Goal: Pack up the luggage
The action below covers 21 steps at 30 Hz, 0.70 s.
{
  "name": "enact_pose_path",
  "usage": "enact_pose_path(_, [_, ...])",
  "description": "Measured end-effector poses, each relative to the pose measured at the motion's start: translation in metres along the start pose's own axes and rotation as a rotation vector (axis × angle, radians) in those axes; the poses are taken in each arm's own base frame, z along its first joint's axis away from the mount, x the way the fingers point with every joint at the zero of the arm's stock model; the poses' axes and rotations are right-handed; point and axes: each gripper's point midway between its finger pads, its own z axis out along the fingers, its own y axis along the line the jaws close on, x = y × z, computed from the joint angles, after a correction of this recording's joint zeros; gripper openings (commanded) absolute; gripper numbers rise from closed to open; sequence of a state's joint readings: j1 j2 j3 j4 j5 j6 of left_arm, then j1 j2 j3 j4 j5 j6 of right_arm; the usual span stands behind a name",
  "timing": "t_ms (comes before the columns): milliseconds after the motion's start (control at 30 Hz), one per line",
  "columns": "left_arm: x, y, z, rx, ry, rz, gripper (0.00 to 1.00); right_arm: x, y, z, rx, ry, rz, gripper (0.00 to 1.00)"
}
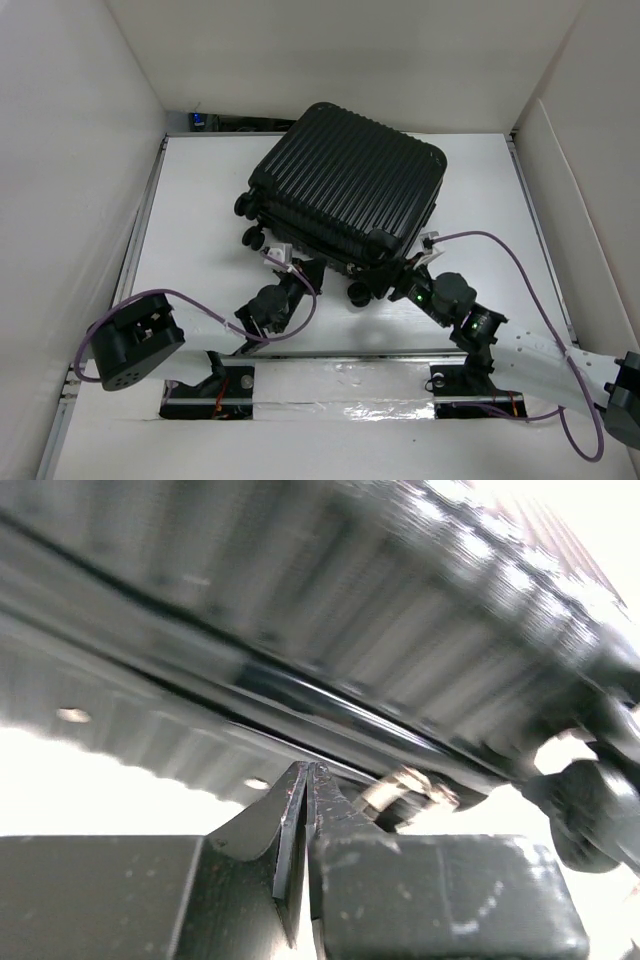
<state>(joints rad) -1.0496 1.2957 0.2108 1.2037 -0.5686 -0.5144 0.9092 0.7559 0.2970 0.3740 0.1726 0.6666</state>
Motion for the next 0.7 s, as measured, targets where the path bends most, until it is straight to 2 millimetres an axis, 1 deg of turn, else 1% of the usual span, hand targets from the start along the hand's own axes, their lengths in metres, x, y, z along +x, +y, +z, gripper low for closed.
enact_pose_path(67, [0.006, -0.012, -0.003, 0.059, 0.028, 0.028, 0.00, 0.001, 0.000, 0.001, 0.001, 0.002, 0.000, 0.11])
enact_pose_path(133, [0.017, -0.028, -0.007, 0.123, 0.071, 0.059, 0.00, 0.002, 0.000, 0.001, -0.002, 0.005, -0.001, 0.19])
enact_pose_path(167, [0.023, -0.035, -0.008, 0.151, 0.093, 0.068, 0.00, 0.002, 0.000, 0.002, -0.002, 0.005, -0.001, 0.26])
enact_pose_path(200, [0.028, -0.040, -0.009, 0.170, 0.110, 0.071, 0.00, 0.002, 0.001, 0.003, -0.003, 0.008, -0.002, 0.43])
enact_pose_path(233, [0.030, -0.042, -0.010, 0.178, 0.118, 0.073, 0.03, 0.003, 0.000, 0.004, -0.003, 0.012, -0.004, 0.53])
enact_pose_path(267, [0.031, -0.041, -0.011, 0.175, 0.126, 0.074, 0.23, 0.003, 0.001, 0.005, -0.004, 0.017, -0.009, 0.62])
enact_pose_path(300, [0.030, -0.040, -0.012, 0.169, 0.130, 0.071, 0.34, 0.003, 0.002, 0.006, -0.004, 0.025, -0.015, 0.75])
enact_pose_path(333, [0.027, -0.038, -0.014, 0.159, 0.131, 0.061, 0.43, 0.004, 0.003, 0.006, -0.003, 0.039, -0.022, 0.80])
enact_pose_path(367, [0.020, -0.036, -0.016, 0.147, 0.125, 0.045, 0.57, 0.004, 0.005, 0.006, -0.004, 0.055, -0.034, 0.85])
enact_pose_path(400, [0.008, -0.035, -0.017, 0.136, 0.108, 0.019, 0.62, 0.003, 0.007, 0.006, -0.002, 0.066, -0.047, 1.00])
enact_pose_path(433, [-0.005, -0.035, -0.020, 0.128, 0.087, -0.013, 0.65, 0.001, 0.009, 0.005, 0.002, 0.078, -0.059, 1.00])
enact_pose_path(467, [-0.020, -0.034, -0.023, 0.119, 0.061, -0.046, 0.72, -0.003, 0.011, 0.003, 0.010, 0.085, -0.074, 1.00])
enact_pose_path(533, [-0.048, -0.034, -0.031, 0.114, 0.014, -0.108, 0.76, -0.015, 0.016, -0.003, 0.028, 0.078, -0.096, 1.00])
enact_pose_path(600, [-0.070, -0.036, -0.043, 0.119, -0.015, -0.161, 0.82, -0.028, 0.018, -0.015, 0.041, 0.055, -0.113, 1.00])
enact_pose_path(700, [-0.099, -0.038, -0.061, 0.126, -0.043, -0.226, 0.87, -0.057, 0.030, -0.038, 0.019, -0.014, -0.143, 1.00])
